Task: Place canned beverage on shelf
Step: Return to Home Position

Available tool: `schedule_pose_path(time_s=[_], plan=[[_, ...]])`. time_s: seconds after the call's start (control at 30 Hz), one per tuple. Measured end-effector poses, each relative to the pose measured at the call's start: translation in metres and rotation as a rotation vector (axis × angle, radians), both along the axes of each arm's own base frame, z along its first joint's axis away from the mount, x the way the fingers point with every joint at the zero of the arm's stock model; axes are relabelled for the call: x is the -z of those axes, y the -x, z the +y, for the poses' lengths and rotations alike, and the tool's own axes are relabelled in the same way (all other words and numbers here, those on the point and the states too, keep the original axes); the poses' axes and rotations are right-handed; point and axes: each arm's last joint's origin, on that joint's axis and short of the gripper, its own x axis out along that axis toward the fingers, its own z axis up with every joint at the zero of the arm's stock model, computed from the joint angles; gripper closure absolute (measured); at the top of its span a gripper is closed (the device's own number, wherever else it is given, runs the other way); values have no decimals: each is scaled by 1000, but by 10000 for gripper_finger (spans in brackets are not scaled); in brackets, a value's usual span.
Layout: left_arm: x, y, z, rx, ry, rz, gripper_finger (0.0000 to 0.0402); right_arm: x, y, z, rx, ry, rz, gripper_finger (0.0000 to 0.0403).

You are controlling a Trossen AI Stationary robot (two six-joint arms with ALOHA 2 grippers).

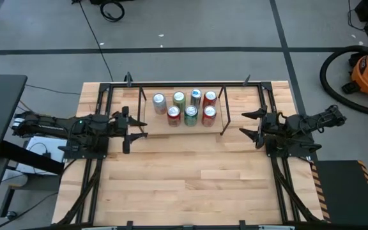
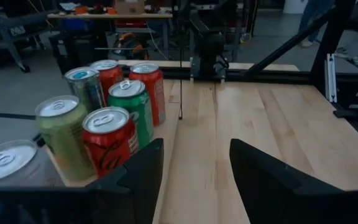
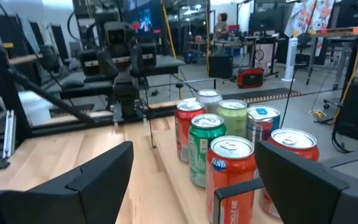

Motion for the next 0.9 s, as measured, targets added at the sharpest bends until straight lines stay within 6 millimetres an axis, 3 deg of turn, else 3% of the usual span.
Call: schedule_pose_path(time_s=[0.23, 0.73, 0.9], plan=[[3, 22, 3, -18, -9, -91, 208, 16, 7, -3, 37, -12, -31, 57], [36, 60, 6, -51, -45, -303, 208, 15, 11, -9, 160, -69, -46, 57], [38, 58, 5, -49, -68, -294, 208, 16, 10, -9, 137, -106, -52, 57]])
